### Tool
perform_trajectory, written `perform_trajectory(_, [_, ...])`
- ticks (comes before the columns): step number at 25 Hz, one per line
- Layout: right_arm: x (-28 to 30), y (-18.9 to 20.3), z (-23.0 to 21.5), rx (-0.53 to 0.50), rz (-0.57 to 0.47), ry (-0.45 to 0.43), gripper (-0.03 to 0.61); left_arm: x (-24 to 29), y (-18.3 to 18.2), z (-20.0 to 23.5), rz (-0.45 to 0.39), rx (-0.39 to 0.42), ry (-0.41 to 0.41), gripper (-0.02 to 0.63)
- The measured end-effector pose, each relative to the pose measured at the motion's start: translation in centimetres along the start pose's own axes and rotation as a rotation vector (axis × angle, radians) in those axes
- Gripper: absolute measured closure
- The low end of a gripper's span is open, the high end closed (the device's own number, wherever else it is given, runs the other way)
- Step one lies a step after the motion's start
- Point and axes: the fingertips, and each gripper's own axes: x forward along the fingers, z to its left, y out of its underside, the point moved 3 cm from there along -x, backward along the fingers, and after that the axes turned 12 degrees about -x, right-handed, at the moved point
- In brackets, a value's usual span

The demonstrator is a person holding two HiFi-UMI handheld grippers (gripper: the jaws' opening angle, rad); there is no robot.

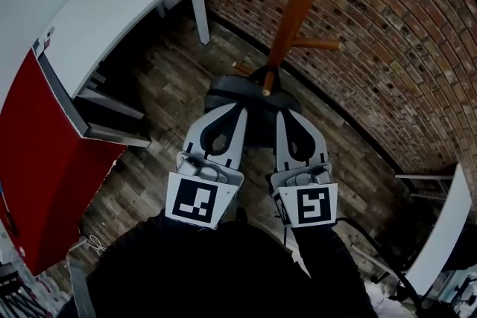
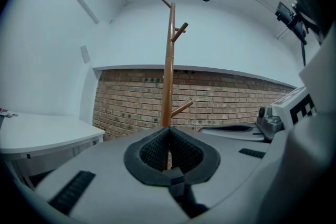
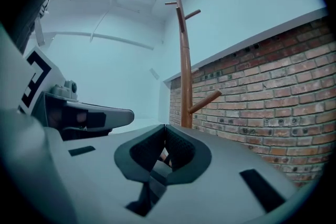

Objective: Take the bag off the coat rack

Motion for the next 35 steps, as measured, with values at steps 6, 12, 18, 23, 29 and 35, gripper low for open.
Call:
perform_trajectory(6, [3.4, 2.5, -1.4, -0.02, 0.03, 0.043, 0.569, 3.7, 2.1, 2.1, 0.034, 0.001, 0.051, 0.603])
perform_trajectory(12, [6.0, 5.3, -2.5, -0.025, 0.067, 0.031, 0.494, 7.3, 4.4, 3.6, 0.077, 0.0, 0.089, 0.598])
perform_trajectory(18, [8.0, 7.4, -3.1, -0.049, 0.114, 0.004, 0.491, 9.8, 5.8, 4.3, 0.122, -0.001, 0.141, 0.508])
perform_trajectory(23, [9.1, 8.8, -3.2, -0.063, 0.138, 0.001, 0.491, 11.3, 7.1, 4.8, 0.159, 0.01, 0.17, 0.508])
perform_trajectory(29, [9.3, 8.8, -3.2, -0.05, 0.106, 0.012, 0.534, 12.0, 7.3, 5.0, 0.16, -0.034, 0.203, 0.606])
perform_trajectory(35, [8.3, 7.6, -3.2, -0.025, 0.071, 0.029, 0.554, 12.0, 4.4, 3.3, 0.108, -0.02, 0.261, 0.607])
